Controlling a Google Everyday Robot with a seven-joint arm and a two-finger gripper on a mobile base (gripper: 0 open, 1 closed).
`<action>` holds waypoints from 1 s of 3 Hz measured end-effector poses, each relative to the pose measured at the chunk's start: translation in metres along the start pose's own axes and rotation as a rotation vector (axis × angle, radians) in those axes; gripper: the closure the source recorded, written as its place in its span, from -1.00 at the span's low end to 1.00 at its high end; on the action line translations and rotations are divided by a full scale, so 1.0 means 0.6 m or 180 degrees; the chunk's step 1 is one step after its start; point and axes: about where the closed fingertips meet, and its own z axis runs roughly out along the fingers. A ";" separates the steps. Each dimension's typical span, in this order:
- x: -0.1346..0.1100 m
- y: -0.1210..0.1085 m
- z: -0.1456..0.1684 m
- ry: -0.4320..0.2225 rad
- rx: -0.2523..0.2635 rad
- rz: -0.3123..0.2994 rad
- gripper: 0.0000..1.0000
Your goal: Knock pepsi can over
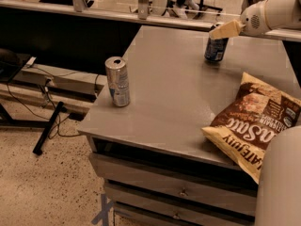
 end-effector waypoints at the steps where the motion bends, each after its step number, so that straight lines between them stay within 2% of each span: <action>1: -0.037 0.046 -0.041 0.0486 -0.0007 -0.0669 1.00; 2: -0.041 0.085 -0.056 0.1069 -0.0097 -0.1308 1.00; 3: -0.029 0.109 -0.048 0.1941 -0.0202 -0.2153 1.00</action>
Offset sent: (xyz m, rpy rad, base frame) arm -0.0582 0.0171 0.0789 -0.7838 0.0595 0.4280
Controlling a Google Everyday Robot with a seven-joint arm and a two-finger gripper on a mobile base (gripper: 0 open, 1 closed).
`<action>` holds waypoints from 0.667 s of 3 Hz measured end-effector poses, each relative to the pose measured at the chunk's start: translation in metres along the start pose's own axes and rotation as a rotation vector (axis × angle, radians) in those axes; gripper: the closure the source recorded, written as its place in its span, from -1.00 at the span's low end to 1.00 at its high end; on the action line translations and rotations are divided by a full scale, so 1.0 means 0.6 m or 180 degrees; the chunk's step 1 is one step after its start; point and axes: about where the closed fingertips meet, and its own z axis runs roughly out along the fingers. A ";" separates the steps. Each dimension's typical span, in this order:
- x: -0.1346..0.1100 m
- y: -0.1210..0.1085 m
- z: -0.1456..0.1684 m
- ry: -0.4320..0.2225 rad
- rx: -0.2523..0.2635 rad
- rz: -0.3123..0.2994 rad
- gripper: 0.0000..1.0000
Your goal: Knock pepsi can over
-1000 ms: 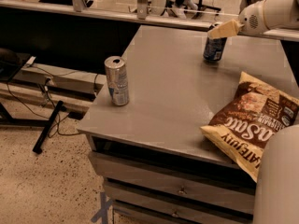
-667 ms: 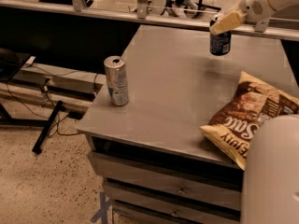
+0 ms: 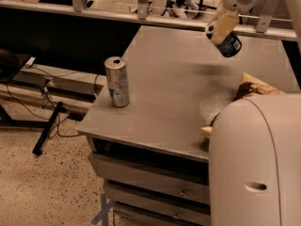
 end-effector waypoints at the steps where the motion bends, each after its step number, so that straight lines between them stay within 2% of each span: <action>1: -0.003 0.011 0.024 0.0414 -0.0097 -0.0381 1.00; 2: -0.023 0.053 0.066 0.0560 -0.0324 -0.0638 1.00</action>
Offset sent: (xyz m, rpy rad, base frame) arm -0.0692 0.0590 -0.1066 -0.3049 0.2429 0.2404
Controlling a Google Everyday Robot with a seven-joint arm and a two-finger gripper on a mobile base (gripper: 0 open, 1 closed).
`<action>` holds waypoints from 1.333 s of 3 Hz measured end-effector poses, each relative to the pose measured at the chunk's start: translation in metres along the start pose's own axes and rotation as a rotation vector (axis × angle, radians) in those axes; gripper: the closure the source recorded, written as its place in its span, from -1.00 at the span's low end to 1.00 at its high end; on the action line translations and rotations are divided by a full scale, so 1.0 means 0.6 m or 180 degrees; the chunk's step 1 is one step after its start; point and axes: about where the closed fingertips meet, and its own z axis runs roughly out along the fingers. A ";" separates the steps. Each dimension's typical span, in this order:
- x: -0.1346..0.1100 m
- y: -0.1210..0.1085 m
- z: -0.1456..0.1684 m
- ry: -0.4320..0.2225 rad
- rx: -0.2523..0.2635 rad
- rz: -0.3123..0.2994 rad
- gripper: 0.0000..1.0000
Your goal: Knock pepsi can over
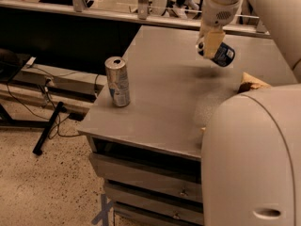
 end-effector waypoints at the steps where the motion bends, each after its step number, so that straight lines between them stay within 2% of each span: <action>1: -0.039 0.082 0.071 -0.0062 -0.0493 -0.0202 0.93; 2: -0.058 0.132 0.107 -0.0272 -0.0846 -0.0246 0.31; 3: -0.066 0.138 0.098 -0.0517 -0.0925 -0.0223 -0.15; 4: -0.075 0.124 0.074 -0.0779 -0.0880 -0.0185 -0.62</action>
Offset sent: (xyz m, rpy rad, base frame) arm -0.0867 0.0507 -0.0973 0.0872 0.3666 0.1364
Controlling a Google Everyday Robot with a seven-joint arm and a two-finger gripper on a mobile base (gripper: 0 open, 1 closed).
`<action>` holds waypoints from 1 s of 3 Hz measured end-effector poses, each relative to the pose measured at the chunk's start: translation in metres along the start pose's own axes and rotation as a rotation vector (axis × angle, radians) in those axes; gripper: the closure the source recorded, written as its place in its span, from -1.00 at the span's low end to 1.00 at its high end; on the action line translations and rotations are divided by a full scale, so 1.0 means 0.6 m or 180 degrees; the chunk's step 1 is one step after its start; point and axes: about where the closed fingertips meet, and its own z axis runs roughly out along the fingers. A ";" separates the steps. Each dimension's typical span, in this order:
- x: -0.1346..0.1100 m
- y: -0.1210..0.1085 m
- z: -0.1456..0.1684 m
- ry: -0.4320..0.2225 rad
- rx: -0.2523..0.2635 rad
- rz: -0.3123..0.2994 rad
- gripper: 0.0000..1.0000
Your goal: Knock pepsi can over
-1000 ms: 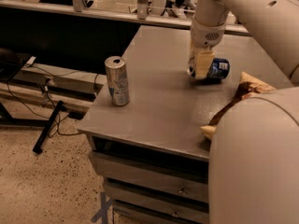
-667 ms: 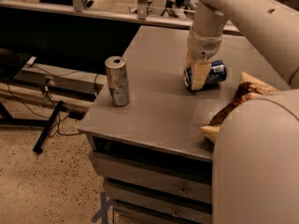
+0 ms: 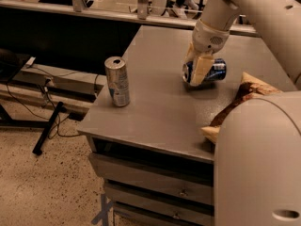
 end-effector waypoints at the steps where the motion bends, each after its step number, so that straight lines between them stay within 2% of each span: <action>1: -0.009 -0.012 -0.028 -0.0230 0.0104 0.0029 -1.00; 2: 0.004 -0.018 -0.033 -0.0344 0.0128 0.0153 -1.00; 3: 0.028 -0.030 -0.051 -0.0620 0.0227 0.0355 -1.00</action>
Offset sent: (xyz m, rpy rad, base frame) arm -0.0121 -0.0111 0.0313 0.0952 0.0682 -0.0155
